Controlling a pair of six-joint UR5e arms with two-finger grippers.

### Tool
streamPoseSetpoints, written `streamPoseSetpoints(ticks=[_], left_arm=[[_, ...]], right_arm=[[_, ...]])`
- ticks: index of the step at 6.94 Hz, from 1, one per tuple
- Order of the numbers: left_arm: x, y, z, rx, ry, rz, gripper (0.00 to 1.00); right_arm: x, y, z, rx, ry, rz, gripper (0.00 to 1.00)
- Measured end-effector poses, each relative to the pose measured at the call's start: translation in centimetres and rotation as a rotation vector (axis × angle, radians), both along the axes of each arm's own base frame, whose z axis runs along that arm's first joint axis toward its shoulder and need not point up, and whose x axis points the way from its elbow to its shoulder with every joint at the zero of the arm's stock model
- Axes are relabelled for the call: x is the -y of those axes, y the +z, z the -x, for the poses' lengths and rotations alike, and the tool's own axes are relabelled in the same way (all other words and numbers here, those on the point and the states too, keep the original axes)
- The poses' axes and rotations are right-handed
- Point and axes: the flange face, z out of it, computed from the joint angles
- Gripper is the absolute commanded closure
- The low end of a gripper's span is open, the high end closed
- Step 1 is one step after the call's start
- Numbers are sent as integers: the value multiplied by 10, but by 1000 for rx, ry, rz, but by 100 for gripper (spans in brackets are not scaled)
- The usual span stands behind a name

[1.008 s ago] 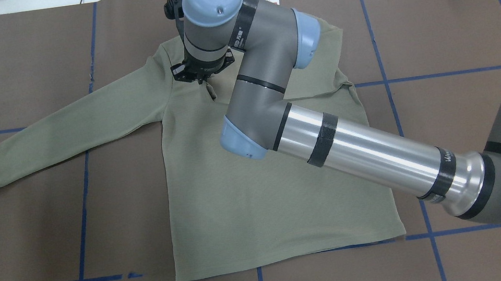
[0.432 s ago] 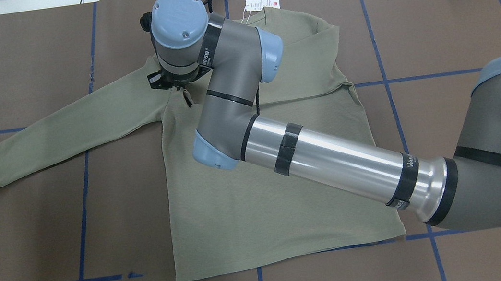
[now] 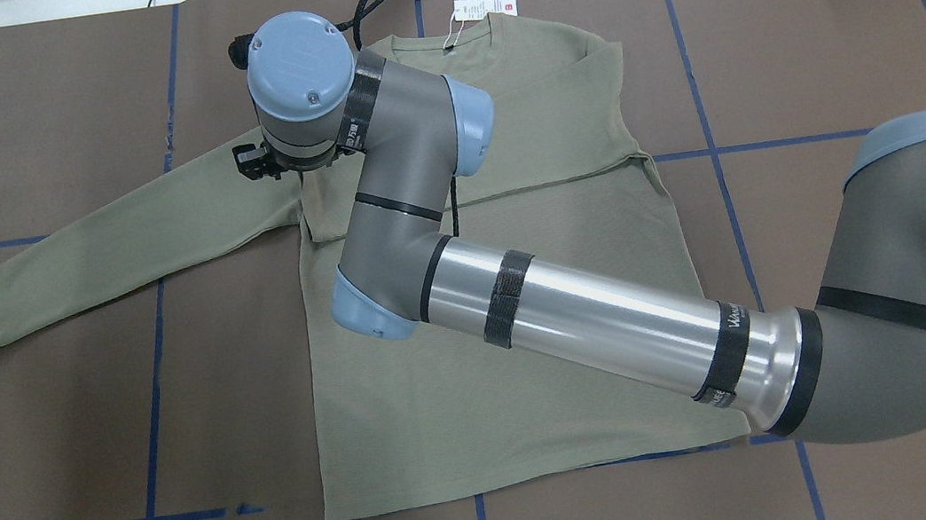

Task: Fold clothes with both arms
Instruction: 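Carry the sleeve across the shirt body toward the other sleeve, then release the sleeve on the shirt and raise the right gripper away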

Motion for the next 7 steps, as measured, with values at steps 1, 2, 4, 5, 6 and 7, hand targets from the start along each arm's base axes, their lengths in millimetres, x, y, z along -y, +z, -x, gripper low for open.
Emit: streamPoseSetpoints(ticks=[1, 2, 4, 5, 6, 7], left_arm=[[1, 1, -1, -9, -19, 22, 1], [3, -2, -9, -33, -58, 52, 1], [1, -7, -62, -60, -143, 83, 1], [-9, -5, -96, -88, -188, 104, 1], [-24, -4, -125, -145, -230, 138, 1], [-40, -2, -153, -197, -273, 186, 1]], right_arm=[[1, 3, 0, 0, 9, 19, 0], [2, 8, -3, -20, 10, 42, 0], [13, 46, -41, -80, 0, 127, 0], [23, 77, -80, -95, 2, 173, 0], [34, 110, -125, -113, 7, 226, 0], [44, 145, -175, -124, 8, 278, 0]])
